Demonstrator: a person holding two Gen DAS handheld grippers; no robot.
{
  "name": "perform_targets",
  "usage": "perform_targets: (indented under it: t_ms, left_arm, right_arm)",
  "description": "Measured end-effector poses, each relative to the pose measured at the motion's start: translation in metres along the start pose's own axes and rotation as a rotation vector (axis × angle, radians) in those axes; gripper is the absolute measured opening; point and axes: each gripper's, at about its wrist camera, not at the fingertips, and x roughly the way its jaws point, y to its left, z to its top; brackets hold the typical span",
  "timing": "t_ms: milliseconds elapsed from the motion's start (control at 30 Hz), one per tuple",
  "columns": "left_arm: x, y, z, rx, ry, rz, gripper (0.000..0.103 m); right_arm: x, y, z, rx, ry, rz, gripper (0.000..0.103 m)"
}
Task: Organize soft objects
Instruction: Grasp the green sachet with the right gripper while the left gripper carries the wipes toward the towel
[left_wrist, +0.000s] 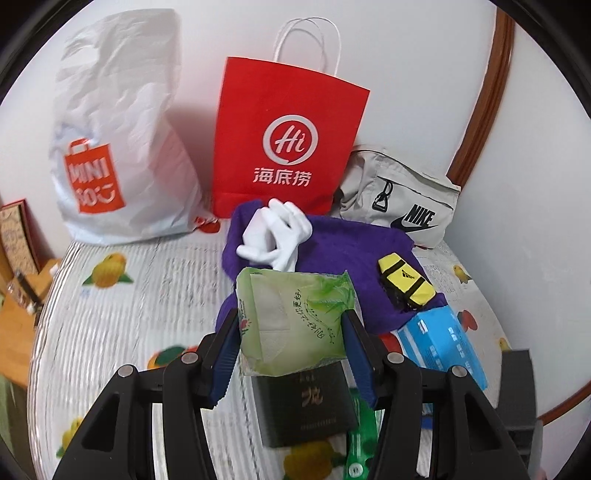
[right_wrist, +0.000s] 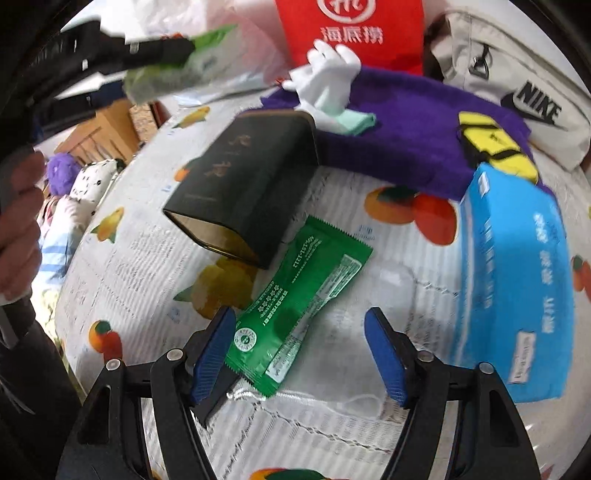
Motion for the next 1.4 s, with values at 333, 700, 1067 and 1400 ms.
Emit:
perform_targets:
  t_ms: [333, 700, 1067, 1400]
  left_arm:
    - [0.030, -0.001, 0.015, 0.050, 0.028, -0.020, 0.052]
    - [0.045, -0.007, 0.019, 0.060, 0.052, -0.021, 0.052]
    - [0.051, -0.010, 0.018, 0.044, 0.086, -0.033, 0.052]
    - [0.061, -0.026, 0.028, 0.069, 0.105, -0.027, 0.052]
  right_arm:
    - [0.026, 0.010, 0.003, 0.079, -0.028, -0.081, 0.062]
    - [0.025, 0.015, -0.003, 0.027, -0.098, -0.152, 0.033]
    - [0.008, -0.005, -0.008, 0.086, -0.122, -0.008, 0.023]
    - [-0.036, -0.008, -0.004, 0.064, -0.211, 0.029, 0.023]
